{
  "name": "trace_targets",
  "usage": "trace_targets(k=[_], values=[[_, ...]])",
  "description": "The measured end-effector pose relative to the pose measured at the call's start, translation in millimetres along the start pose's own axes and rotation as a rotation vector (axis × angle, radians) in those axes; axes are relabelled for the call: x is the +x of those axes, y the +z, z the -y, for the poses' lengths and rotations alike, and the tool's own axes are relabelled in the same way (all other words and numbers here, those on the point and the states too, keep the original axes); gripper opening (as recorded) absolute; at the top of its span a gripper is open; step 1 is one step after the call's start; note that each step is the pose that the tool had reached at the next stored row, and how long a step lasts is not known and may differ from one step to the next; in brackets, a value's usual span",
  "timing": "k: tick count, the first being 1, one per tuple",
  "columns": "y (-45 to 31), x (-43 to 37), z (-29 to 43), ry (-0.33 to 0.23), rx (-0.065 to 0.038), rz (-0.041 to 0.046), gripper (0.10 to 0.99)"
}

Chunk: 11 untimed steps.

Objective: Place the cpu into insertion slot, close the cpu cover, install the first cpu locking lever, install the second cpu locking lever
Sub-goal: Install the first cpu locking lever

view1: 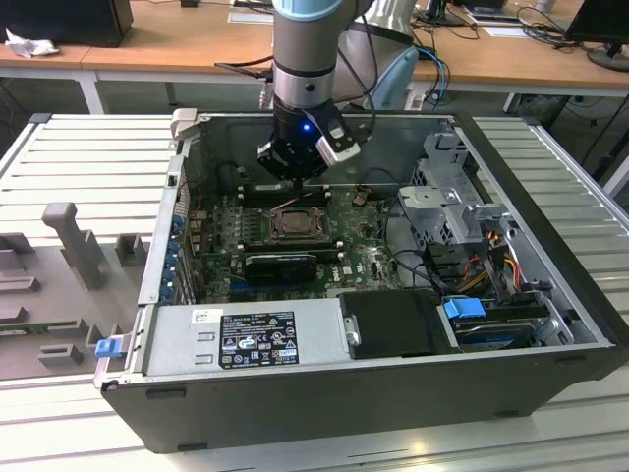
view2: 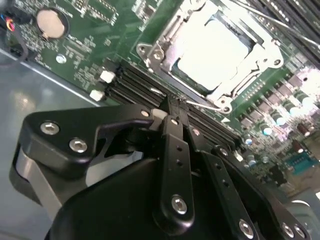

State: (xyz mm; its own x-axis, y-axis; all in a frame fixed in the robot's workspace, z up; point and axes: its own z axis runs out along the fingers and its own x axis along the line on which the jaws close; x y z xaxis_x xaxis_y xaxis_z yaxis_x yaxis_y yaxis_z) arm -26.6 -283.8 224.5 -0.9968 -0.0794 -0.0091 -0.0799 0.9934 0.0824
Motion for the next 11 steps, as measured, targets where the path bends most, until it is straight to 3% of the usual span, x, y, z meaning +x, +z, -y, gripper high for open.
trace_targets(k=[11], values=[[11.7,-5.0,-0.4,0.000,0.000,-0.0002,0.106]])
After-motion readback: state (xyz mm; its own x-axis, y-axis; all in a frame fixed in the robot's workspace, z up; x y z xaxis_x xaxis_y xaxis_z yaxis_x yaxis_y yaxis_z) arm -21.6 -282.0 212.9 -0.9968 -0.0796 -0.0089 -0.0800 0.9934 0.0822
